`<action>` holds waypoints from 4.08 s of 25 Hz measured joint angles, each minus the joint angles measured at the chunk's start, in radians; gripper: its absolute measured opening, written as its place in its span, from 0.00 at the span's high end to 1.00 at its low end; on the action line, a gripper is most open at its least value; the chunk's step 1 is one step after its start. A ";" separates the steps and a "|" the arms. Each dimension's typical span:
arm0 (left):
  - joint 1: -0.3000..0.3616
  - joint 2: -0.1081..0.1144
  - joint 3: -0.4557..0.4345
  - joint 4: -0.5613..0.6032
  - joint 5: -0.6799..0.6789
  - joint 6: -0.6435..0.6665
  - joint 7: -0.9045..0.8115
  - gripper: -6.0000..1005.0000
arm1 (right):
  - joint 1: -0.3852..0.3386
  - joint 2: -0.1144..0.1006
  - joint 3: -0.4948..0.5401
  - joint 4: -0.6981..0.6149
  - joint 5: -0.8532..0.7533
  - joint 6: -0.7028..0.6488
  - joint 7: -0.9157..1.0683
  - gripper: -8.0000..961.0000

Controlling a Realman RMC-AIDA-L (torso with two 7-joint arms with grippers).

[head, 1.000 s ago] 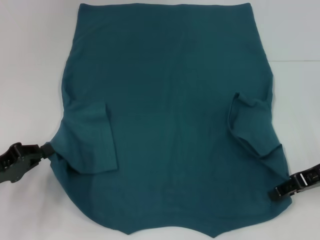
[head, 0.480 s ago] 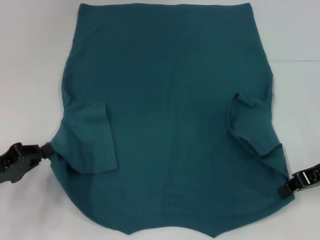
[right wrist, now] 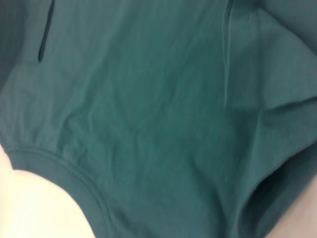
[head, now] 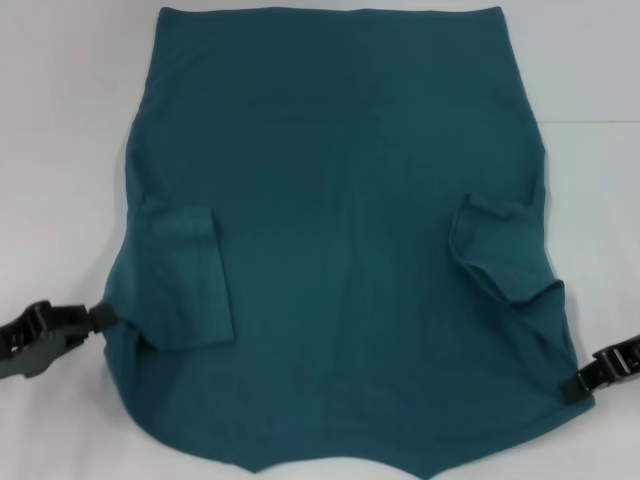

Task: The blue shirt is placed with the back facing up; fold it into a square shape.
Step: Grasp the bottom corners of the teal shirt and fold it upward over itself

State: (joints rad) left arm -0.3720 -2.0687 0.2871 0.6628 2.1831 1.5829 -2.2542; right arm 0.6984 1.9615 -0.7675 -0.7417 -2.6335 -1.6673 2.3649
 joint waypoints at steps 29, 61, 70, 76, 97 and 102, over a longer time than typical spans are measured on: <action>-0.019 0.034 0.006 0.114 0.211 0.270 0.018 0.99 | -0.055 -0.025 0.221 -0.054 0.019 -0.173 -0.143 0.94; -0.477 0.015 0.334 -0.046 0.211 -0.734 -0.223 0.99 | 0.088 0.014 0.092 0.100 0.236 0.808 0.034 0.94; -0.477 -0.039 0.466 -0.056 0.216 -1.022 -0.228 0.99 | 0.129 0.031 0.019 0.161 0.235 1.020 0.023 0.94; -0.473 -0.023 0.462 -0.059 0.210 -1.033 -0.230 0.99 | 0.171 0.031 -0.022 0.197 0.233 1.084 0.022 0.94; -0.482 -0.035 0.545 -0.099 0.220 -1.071 -0.228 0.94 | 0.193 0.028 -0.131 0.265 0.176 1.140 0.052 0.91; -0.443 -0.022 0.522 -0.081 0.215 -1.066 -0.331 0.74 | 0.173 0.017 -0.097 0.255 0.178 1.113 0.074 0.75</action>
State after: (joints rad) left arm -0.8155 -2.0910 0.8087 0.5815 2.3985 0.5168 -2.5850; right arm 0.8717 1.9787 -0.8642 -0.4870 -2.4560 -0.5547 2.4394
